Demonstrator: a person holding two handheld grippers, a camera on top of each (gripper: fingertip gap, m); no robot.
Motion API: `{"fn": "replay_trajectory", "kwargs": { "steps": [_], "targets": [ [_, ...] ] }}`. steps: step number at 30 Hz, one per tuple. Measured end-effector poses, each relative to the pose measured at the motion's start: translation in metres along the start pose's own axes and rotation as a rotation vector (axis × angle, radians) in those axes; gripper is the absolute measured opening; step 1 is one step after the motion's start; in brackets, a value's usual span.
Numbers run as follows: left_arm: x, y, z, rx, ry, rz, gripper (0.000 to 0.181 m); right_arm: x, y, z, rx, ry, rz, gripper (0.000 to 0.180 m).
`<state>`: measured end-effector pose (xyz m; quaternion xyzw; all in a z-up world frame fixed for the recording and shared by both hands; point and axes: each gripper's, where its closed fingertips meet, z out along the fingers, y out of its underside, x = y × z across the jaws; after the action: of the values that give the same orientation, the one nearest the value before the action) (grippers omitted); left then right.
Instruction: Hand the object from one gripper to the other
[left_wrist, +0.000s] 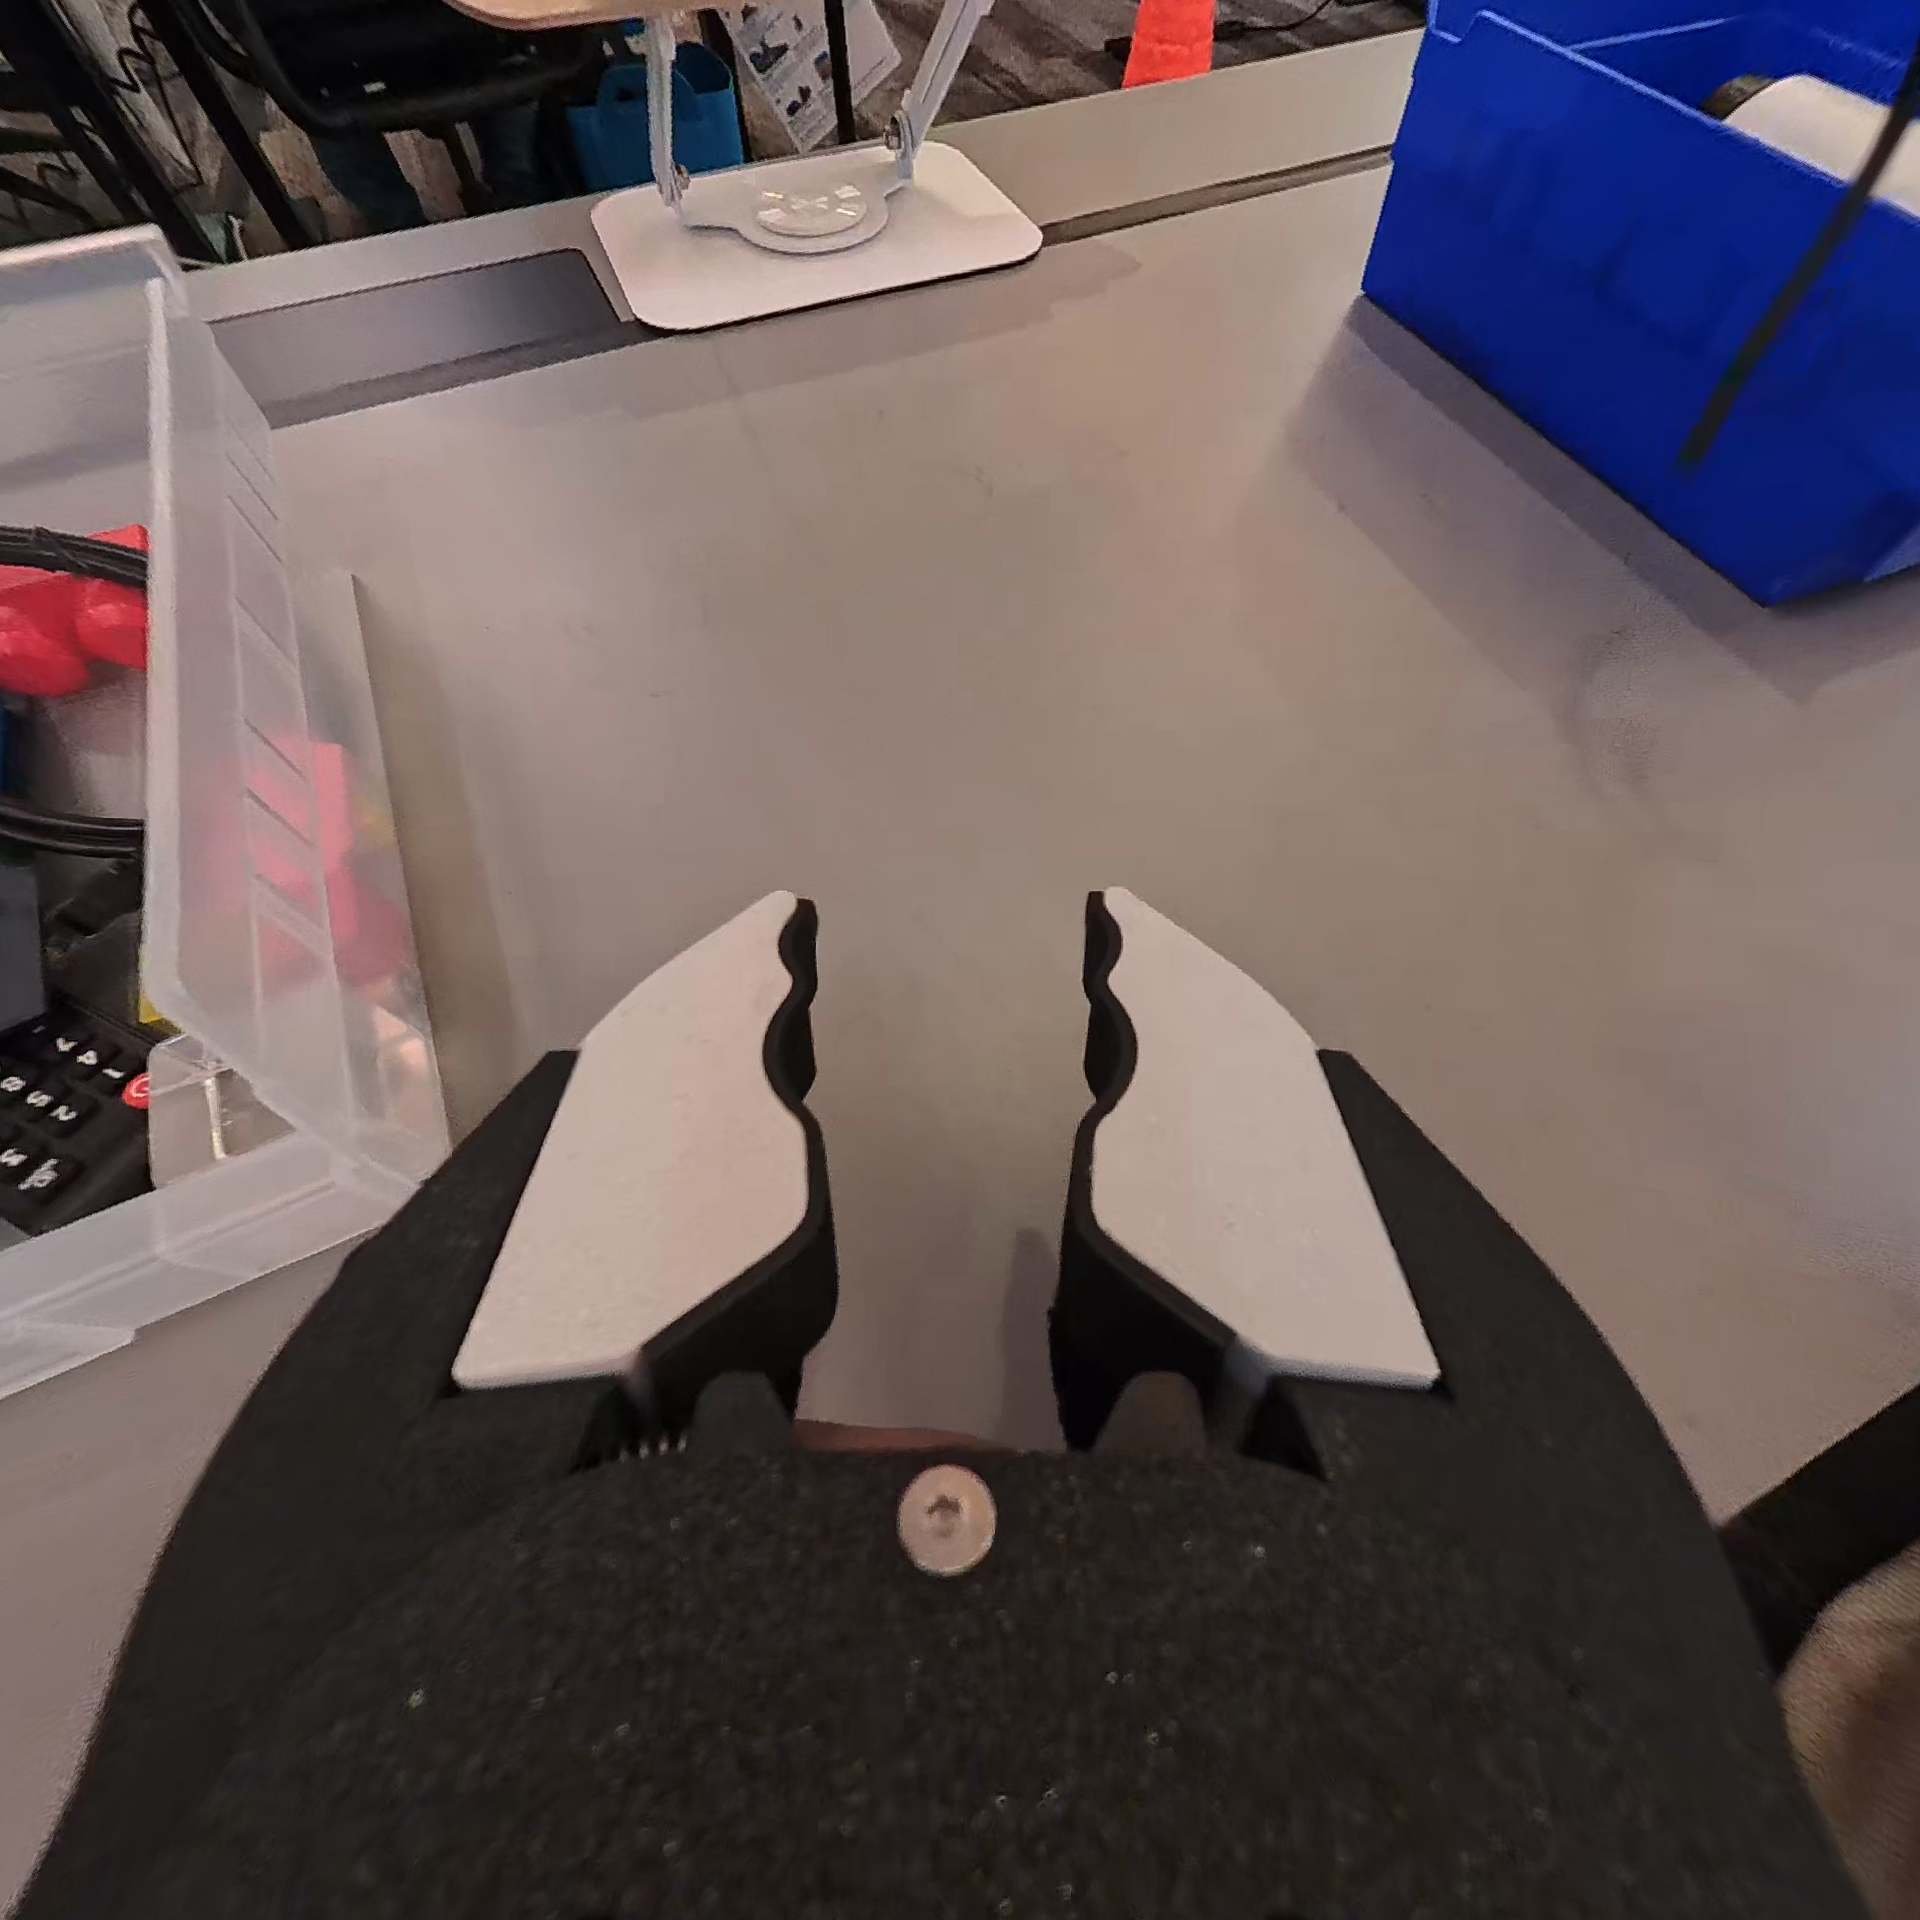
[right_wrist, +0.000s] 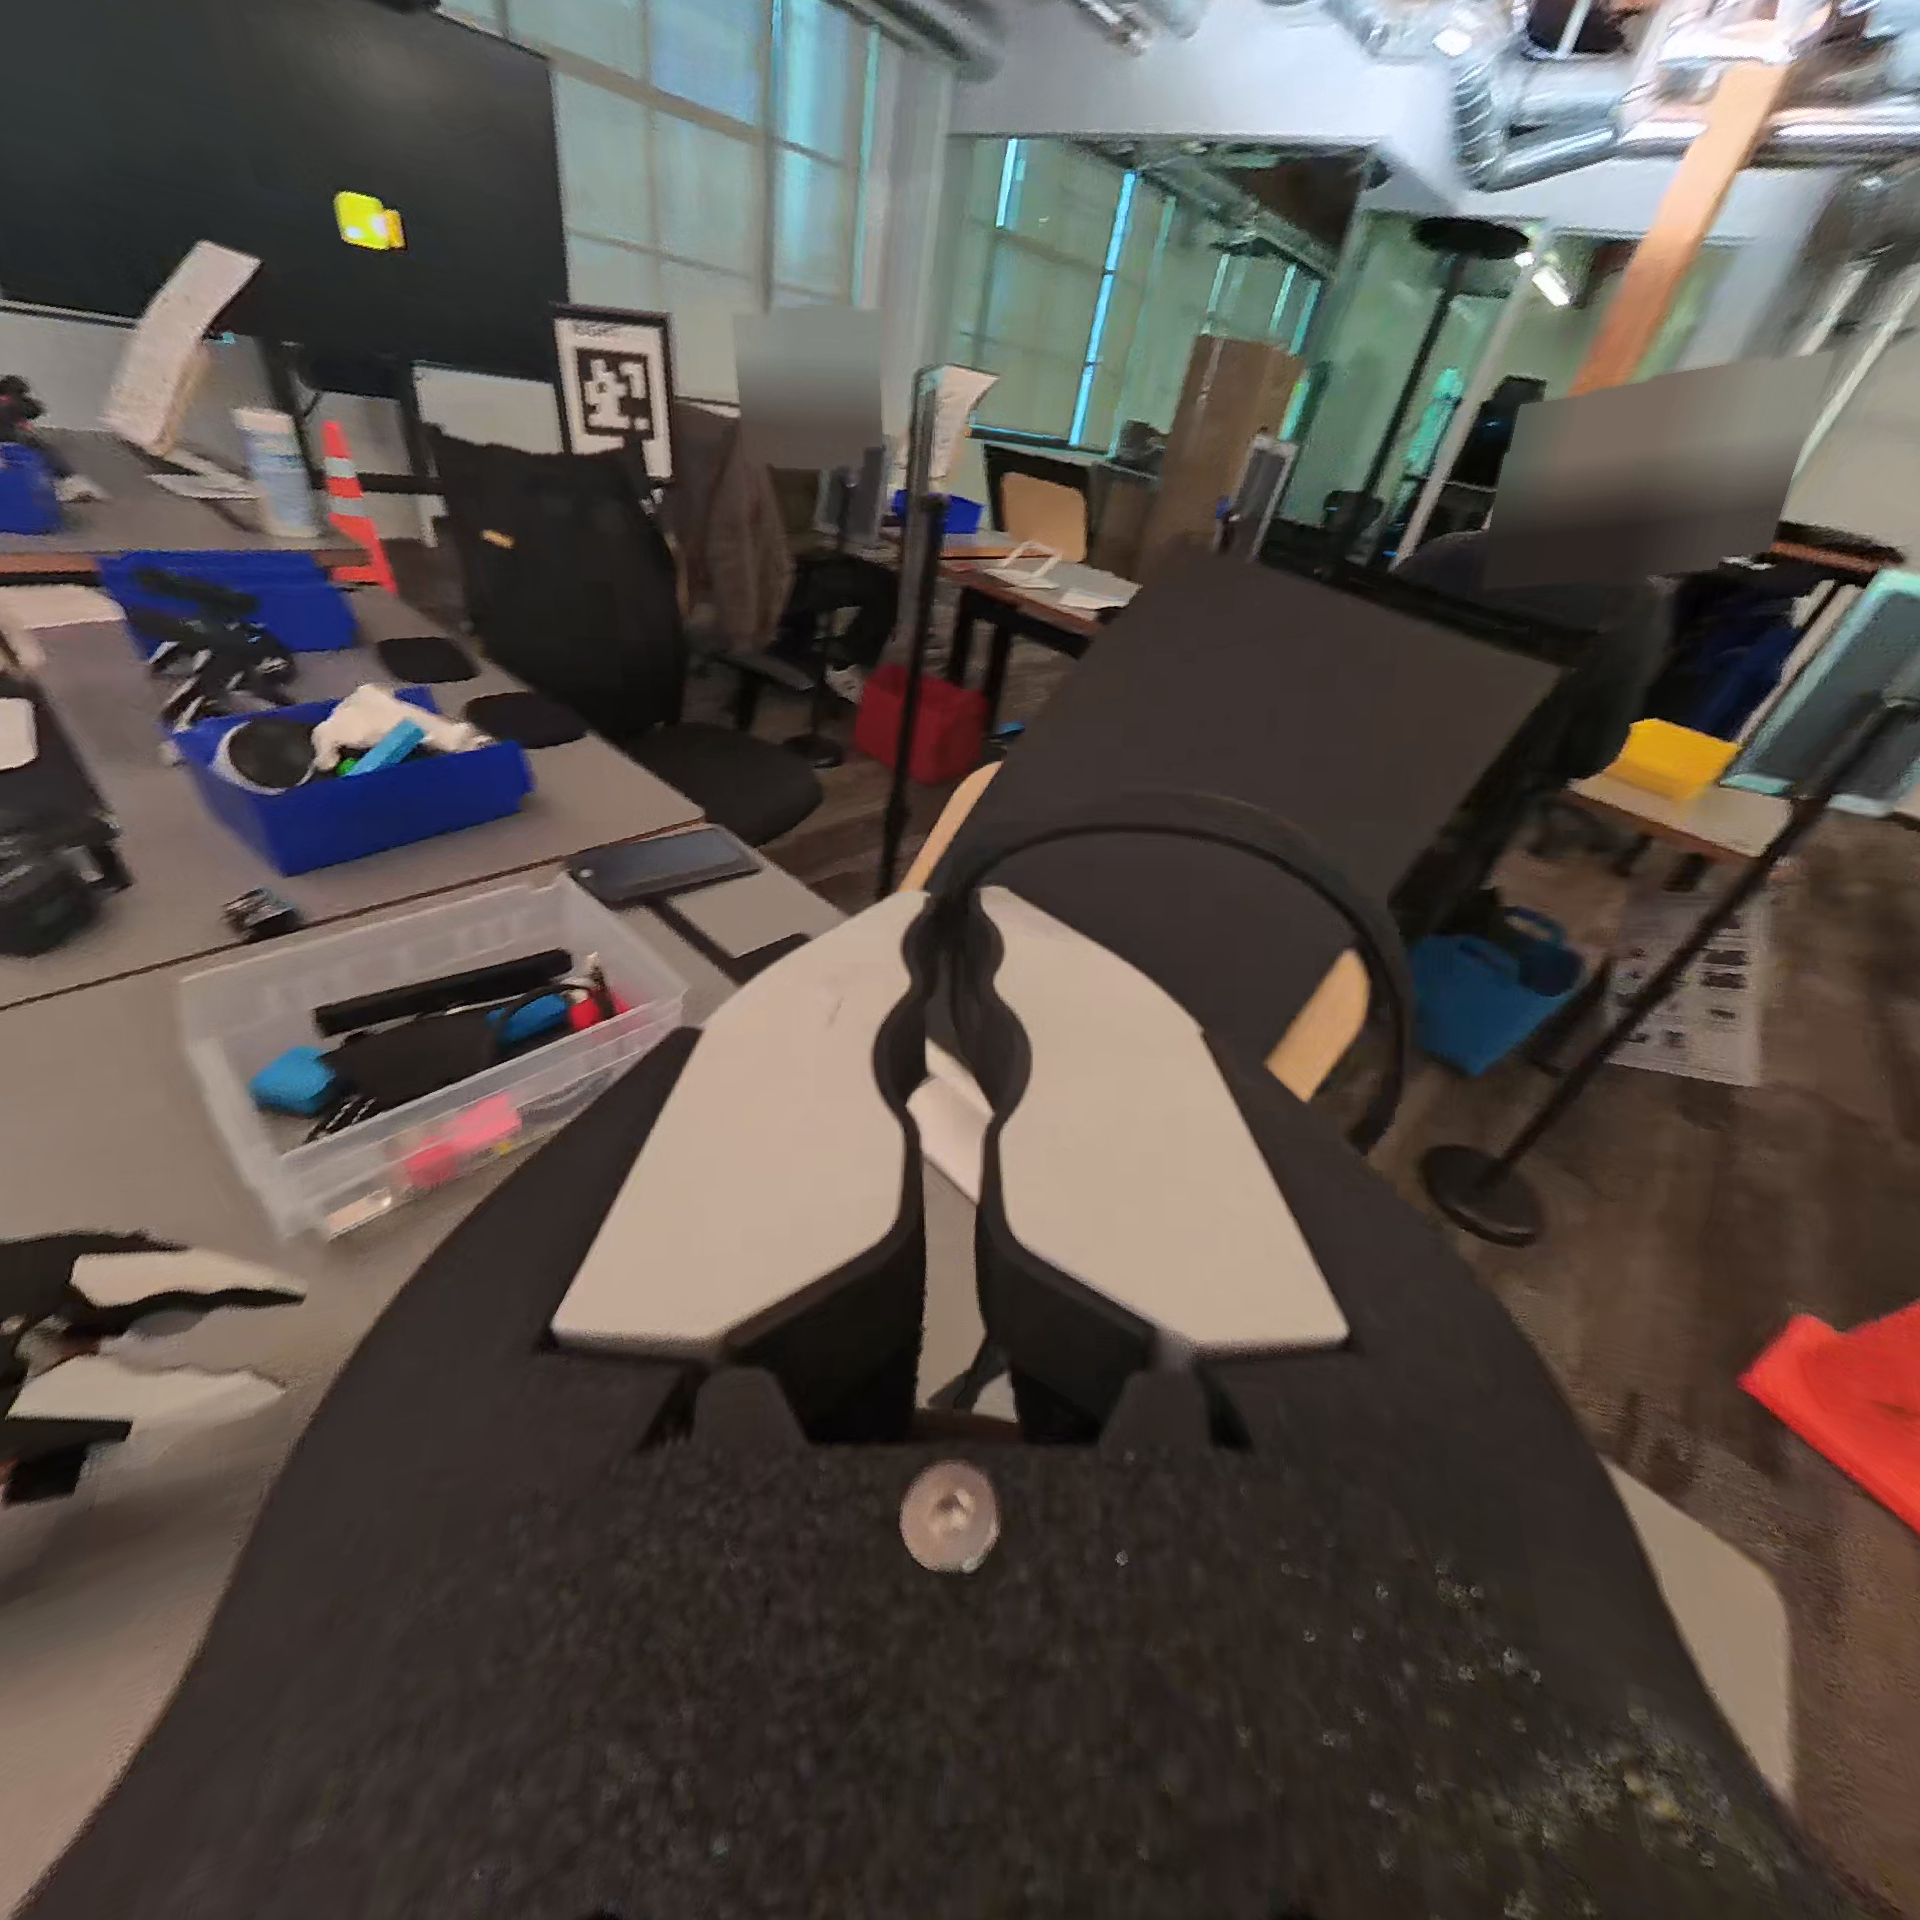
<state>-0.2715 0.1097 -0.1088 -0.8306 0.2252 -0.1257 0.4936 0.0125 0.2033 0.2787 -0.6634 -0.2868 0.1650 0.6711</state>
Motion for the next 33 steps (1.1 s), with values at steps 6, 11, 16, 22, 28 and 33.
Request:
{"fn": "replay_trajectory", "kwargs": {
  "steps": [6, 11, 16, 22, 28, 33],
  "targets": [
    [0.006, 0.006, 0.004, -0.029, 0.050, -0.031, 0.049, 0.049, -0.049, -0.023, -0.032, 0.126, -0.016, 0.005],
    [0.010, 0.009, 0.006, -0.039, 0.064, -0.021, 0.049, 0.074, -0.006, -0.031, -0.108, 0.186, -0.005, 0.004],
    [0.014, 0.009, 0.005, -0.039, 0.076, -0.016, 0.049, 0.076, 0.140, -0.018, -0.353, 0.122, 0.178, 0.004],
    [0.019, 0.008, 0.005, -0.023, 0.108, -0.019, 0.049, 0.061, 0.325, -0.013, -0.713, 0.069, 0.424, 0.005],
    [0.024, 0.007, 0.007, -0.011, 0.146, -0.003, 0.051, 0.072, 0.428, -0.023, -1.056, 0.140, 0.310, 0.005],
    [0.006, -0.005, 0.001, 0.074, 0.088, 0.051, 0.054, 0.093, 0.431, -0.058, -1.293, 0.296, 0.013, 0.062]
  ]
}}
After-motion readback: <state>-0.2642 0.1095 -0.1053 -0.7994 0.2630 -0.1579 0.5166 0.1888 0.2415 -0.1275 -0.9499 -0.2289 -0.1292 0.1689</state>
